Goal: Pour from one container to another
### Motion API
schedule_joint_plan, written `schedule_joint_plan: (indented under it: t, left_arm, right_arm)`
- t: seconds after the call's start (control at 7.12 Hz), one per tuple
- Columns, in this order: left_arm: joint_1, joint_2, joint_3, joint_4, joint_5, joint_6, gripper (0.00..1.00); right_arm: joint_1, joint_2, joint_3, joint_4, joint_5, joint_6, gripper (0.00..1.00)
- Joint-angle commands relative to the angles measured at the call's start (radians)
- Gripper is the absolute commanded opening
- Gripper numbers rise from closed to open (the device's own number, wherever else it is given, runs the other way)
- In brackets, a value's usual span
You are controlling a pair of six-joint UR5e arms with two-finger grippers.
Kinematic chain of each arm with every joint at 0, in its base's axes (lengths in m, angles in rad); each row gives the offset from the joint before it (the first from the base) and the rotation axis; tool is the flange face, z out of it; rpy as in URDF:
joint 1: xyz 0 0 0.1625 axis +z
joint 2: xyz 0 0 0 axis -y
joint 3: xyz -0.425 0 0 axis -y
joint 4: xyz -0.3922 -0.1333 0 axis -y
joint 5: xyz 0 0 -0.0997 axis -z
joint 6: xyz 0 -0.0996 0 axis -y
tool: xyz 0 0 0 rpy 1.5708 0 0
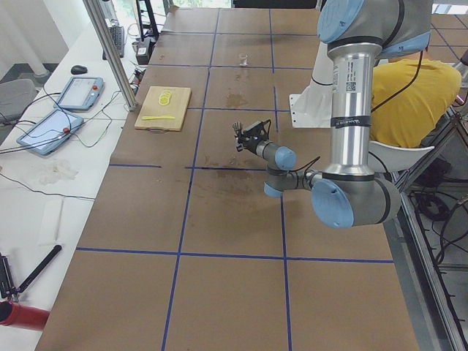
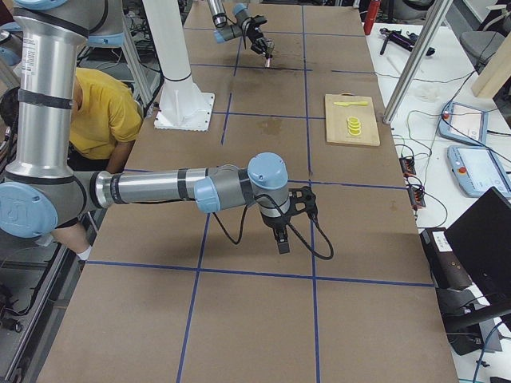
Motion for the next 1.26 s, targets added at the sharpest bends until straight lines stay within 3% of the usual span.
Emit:
schedule_joint_plan:
  t: [0.0, 0.28, 0.7, 0.98, 1.12]
  left_arm:
    - [-0.094, -0.152, 0.010, 0.121, -0.232, 0.085, 0.00]
    - [-0.094, -0.336, 0.073, 0.252, -0.267, 0.222, 0.00]
    - [-0.096, -0.574, 0.143, 0.476, -0.336, 0.251, 0.00]
    - [-0.096, -0.697, 0.255, 0.521, -0.352, 0.259, 0.00]
    - [-0.096, -0.702, 0.262, 0.518, -0.373, 0.259, 0.00]
  right_arm:
    - [0.001, 0.005, 0.003, 0.000, 0.001, 0.041, 1.00]
    - [0.002, 0.006, 0.003, 0.000, 0.001, 0.052, 1.00]
    - [0.004, 0.017, 0.002, 0.000, 0.000, 0.082, 1.00]
    - [0.004, 0.025, 0.000, 0.000, 0.000, 0.091, 1.00]
    - [0.004, 0.034, 0.003, 0.000, 0.001, 0.120, 1.00]
